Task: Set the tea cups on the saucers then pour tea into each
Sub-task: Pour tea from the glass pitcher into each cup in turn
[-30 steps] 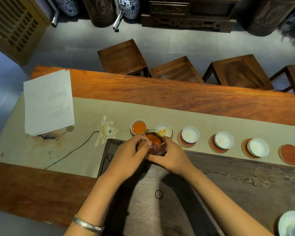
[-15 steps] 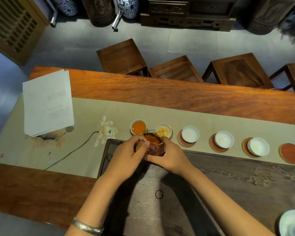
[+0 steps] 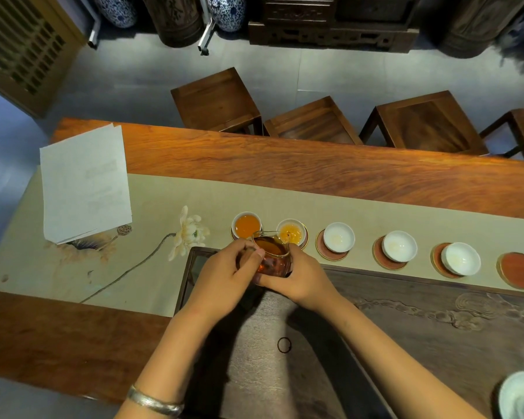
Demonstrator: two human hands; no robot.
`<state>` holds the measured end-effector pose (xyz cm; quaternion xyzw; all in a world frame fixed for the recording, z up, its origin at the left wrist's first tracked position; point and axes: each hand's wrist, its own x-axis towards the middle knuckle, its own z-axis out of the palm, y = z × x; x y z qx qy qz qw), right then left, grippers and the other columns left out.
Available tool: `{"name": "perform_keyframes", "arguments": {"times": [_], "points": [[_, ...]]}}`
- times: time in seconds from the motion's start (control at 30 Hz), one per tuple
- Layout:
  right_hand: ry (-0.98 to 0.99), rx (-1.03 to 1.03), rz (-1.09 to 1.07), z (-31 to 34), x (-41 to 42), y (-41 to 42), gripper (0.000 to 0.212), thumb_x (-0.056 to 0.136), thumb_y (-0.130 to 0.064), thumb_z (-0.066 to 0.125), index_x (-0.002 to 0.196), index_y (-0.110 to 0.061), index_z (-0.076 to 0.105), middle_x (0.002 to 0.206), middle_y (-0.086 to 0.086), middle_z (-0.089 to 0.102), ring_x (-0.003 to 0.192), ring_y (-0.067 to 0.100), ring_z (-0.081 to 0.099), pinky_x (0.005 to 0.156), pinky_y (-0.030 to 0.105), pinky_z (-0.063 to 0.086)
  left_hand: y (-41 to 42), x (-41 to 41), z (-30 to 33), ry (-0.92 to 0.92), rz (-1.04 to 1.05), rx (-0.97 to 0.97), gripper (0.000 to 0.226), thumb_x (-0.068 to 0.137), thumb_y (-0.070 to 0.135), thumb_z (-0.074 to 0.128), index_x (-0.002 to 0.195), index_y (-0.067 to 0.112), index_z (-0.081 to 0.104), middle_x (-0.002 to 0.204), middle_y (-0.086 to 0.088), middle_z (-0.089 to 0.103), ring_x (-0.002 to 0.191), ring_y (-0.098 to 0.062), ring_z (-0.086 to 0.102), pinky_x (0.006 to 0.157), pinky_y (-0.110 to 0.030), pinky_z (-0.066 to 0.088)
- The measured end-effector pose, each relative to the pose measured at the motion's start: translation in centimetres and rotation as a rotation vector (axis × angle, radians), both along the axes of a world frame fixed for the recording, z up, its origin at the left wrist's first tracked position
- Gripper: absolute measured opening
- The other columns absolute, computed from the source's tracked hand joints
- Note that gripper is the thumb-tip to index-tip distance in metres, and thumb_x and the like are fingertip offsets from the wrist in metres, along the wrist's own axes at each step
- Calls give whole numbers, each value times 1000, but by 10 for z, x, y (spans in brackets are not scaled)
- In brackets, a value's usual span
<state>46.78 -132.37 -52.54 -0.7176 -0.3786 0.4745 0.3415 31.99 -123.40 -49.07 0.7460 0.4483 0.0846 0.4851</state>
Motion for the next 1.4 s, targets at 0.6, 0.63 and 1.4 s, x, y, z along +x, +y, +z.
{"name": "perform_keyframes", "arguments": {"times": [0.6,0.63,1.4], "points": [[-16,-28,-5,-4,-1,-2,76,55,-78,71,118,-41,51,100,-28,63,96,-10,60,81,13,45,0,1,3,1,13,-34,16,94,41,53,95,31,66,90,18,71,84,4,65,76,-24,52],[-17,-32,-9,-4,-1,-2,74,55,-78,71,117,-42,51,99,-29,64,95,-12,60,79,11,45,0,1,3,0,13,-39,16,94,41,54,95,31,67,90,18,71,83,4,65,75,-22,51],[-52,-43,-4,-9,0,4,69,54,-82,70,110,-49,45,92,-34,62,86,-18,58,70,6,40,7,2,7,13,-3,-33,21,92,47,51,91,33,66,85,14,71,79,3,65,74,-27,52]]}}
